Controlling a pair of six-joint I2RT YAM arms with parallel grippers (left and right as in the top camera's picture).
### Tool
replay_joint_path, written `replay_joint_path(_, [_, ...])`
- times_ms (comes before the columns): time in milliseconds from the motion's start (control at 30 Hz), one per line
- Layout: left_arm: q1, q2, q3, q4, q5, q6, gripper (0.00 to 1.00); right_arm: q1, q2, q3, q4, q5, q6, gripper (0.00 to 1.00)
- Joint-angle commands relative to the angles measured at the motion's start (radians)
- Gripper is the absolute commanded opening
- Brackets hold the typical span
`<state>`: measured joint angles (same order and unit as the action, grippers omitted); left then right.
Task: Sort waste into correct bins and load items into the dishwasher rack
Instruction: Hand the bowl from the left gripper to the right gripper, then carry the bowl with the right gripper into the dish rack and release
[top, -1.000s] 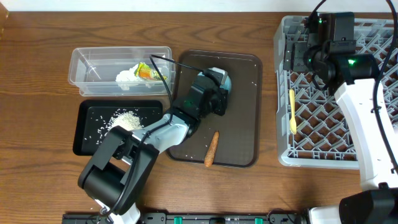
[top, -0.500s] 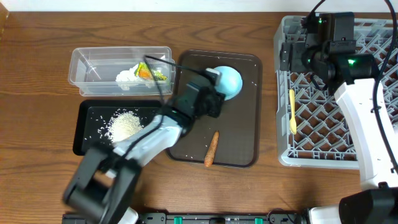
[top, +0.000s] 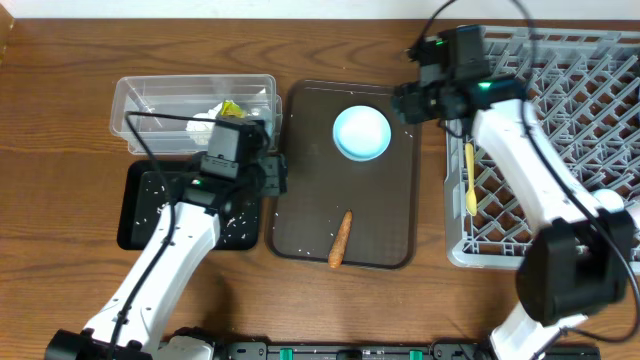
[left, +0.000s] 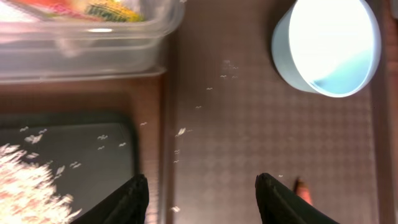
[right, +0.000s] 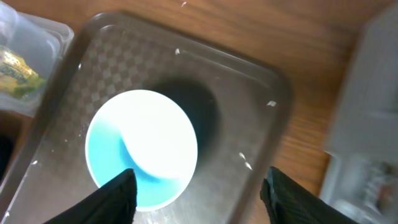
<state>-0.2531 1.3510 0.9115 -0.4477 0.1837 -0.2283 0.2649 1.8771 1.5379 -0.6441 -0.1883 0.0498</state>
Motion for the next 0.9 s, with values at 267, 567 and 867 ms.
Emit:
replay_joint_path(267, [0.016, -0.01, 0.009, -0.011, -0.002, 0.01, 0.58, 0.07, 0.214, 0.006, 0.05, 0.043, 0.114, 0.4])
replay_joint_path(567, [0.016, -0.01, 0.009, -0.012, -0.002, 0.01, 0.58, 0.067, 0.23, 0.007, 0.05, 0.074, 0.12, 0.01])
replay_joint_path(867, [0.016, -0.01, 0.009, -0.012, -0.002, 0.01, 0.58, 0.023, 0.013, 0.04, 0.062, 0.304, 0.026, 0.01])
